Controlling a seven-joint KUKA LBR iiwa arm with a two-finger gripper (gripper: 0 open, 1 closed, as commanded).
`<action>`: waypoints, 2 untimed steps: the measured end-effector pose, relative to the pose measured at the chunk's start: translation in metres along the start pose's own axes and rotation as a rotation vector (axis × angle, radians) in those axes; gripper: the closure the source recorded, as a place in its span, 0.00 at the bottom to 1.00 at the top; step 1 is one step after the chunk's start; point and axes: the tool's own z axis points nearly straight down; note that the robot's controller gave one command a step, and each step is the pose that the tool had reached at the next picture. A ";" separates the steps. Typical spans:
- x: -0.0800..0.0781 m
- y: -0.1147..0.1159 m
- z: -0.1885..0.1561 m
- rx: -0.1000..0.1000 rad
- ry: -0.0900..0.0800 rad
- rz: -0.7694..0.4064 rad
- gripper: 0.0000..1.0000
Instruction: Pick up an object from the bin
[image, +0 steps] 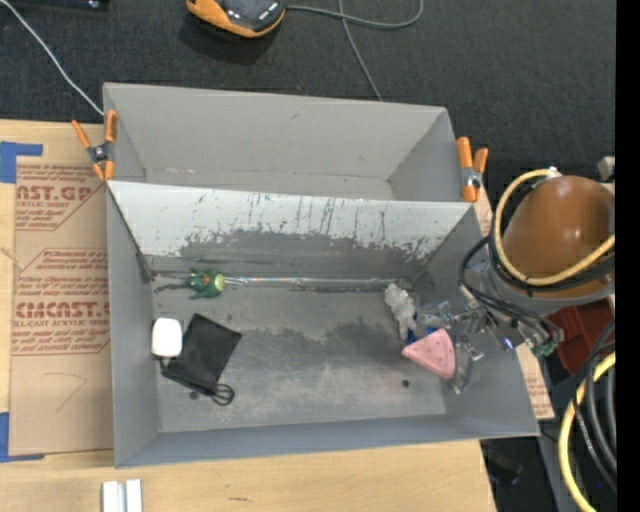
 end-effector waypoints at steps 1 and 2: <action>-0.014 0.004 -0.026 -0.002 0.002 -0.013 1.00; -0.014 0.005 -0.066 0.002 -0.005 -0.030 1.00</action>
Offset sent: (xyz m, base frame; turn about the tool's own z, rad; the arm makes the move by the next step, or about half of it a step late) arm 0.0077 0.0088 0.0658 -0.0311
